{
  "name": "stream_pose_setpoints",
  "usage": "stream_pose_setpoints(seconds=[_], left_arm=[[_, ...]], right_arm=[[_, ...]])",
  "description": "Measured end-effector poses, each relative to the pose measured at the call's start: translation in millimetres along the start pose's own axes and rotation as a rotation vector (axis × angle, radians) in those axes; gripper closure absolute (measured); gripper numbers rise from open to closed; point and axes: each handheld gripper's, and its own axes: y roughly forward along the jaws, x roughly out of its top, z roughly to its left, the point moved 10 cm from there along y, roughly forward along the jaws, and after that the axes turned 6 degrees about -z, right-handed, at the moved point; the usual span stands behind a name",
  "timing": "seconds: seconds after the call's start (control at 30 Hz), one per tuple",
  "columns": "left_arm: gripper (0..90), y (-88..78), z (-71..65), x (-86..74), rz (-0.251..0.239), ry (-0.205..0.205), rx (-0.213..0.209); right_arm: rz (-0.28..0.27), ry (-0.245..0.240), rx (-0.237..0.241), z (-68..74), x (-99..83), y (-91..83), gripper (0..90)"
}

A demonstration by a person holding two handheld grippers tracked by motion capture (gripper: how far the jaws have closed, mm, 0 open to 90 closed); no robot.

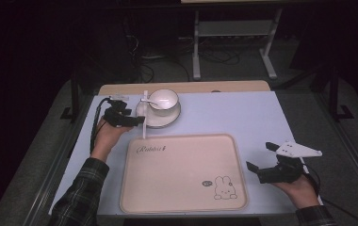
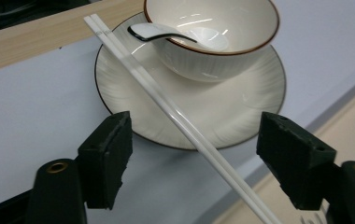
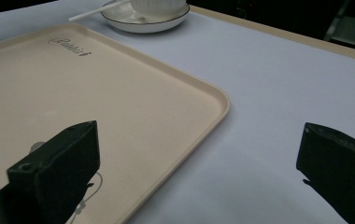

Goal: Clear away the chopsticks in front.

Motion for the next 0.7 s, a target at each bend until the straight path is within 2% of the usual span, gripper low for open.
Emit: stream_pose_setpoints(seconds=[0.03,0.1,0.2,0.43,0.57,0.6,0.7], left_arm=[[29.7,3.8,0.5,1.0,0.013,0.001,-0.002],[37.3,16.0,3.8,2.8,0.039,0.015,0.016],[44.2,26.4,8.3,-1.8,0.098,0.005,0.039],[51.5,38.9,10.8,-3.4,0.116,-0.034,0.039],[55.4,47.1,11.0,-6.9,0.142,-0.048,0.042],[56.8,51.6,11.5,-11.0,0.165,-0.055,0.044],[58.4,55.0,11.9,-12.9,0.176,-0.061,0.047]], right_arm=[[0.000,-0.001,0.000,-0.1,-0.1,0.0,0.0],[0.000,-0.001,-0.001,-0.4,-0.3,-0.1,0.0],[0.002,-0.001,-0.001,-0.6,-0.7,-0.7,0.0],[0.003,0.002,-0.001,-1.8,-1.5,-2.3,0.0],[0.001,0.003,-0.001,-1.8,-1.4,-2.4,0.0],[0.001,0.002,0.000,-1.7,-1.4,-2.5,0.0],[0.000,0.003,0.000,-1.7,-1.4,-2.7,0.0]])
